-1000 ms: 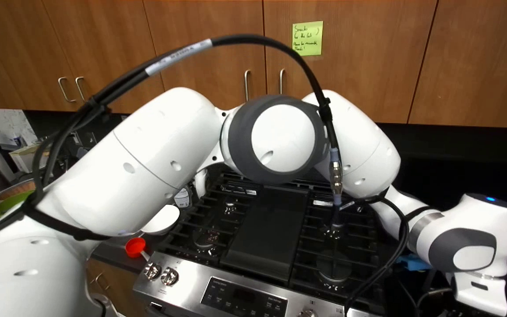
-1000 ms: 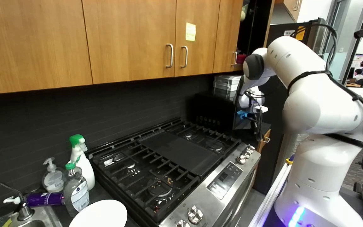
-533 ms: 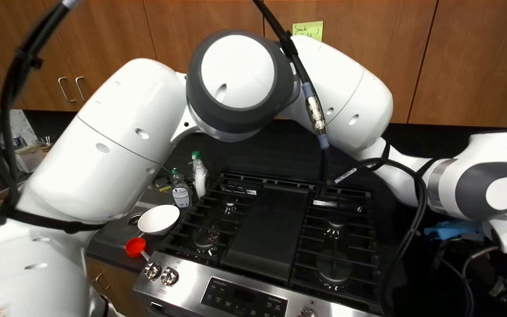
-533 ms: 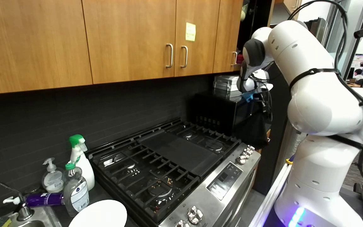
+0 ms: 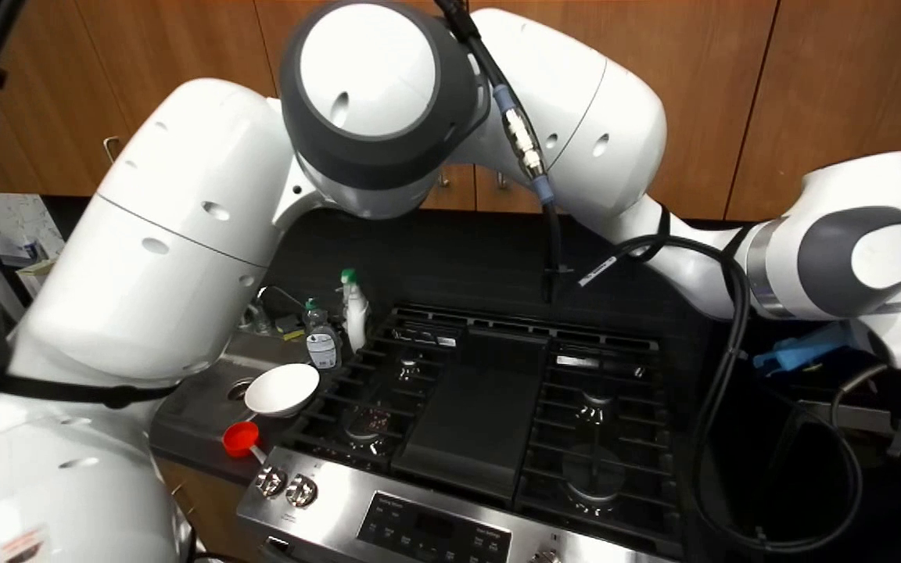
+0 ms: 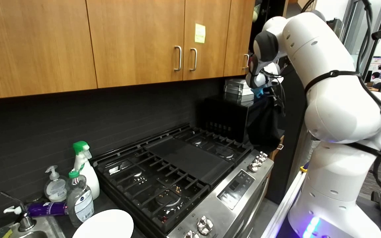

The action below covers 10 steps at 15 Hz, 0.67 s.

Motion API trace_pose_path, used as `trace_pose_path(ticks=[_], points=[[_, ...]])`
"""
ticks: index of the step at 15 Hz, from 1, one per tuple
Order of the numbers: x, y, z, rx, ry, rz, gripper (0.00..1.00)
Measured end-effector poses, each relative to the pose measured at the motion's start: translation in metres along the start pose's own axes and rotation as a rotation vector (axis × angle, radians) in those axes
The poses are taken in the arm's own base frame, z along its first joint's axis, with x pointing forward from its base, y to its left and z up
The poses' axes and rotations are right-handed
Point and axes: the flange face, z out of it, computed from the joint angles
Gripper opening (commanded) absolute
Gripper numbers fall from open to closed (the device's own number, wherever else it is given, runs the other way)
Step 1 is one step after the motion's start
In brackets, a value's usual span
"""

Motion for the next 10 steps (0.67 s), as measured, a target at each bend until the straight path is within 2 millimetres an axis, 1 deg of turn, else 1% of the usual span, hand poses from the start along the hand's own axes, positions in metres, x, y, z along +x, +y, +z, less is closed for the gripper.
trace_pose_path(ticks=[2,7,9,10], points=[[0.010,-0.003,-0.021,0.023,0.024,-0.010,0.01],[0.043,-0.011,-0.069,0.035,0.072,-0.010,0.01],[0.051,-0.018,-0.090,0.038,0.090,-0.009,0.03],[0.053,-0.024,-0.104,0.049,0.103,-0.008,0.03]])
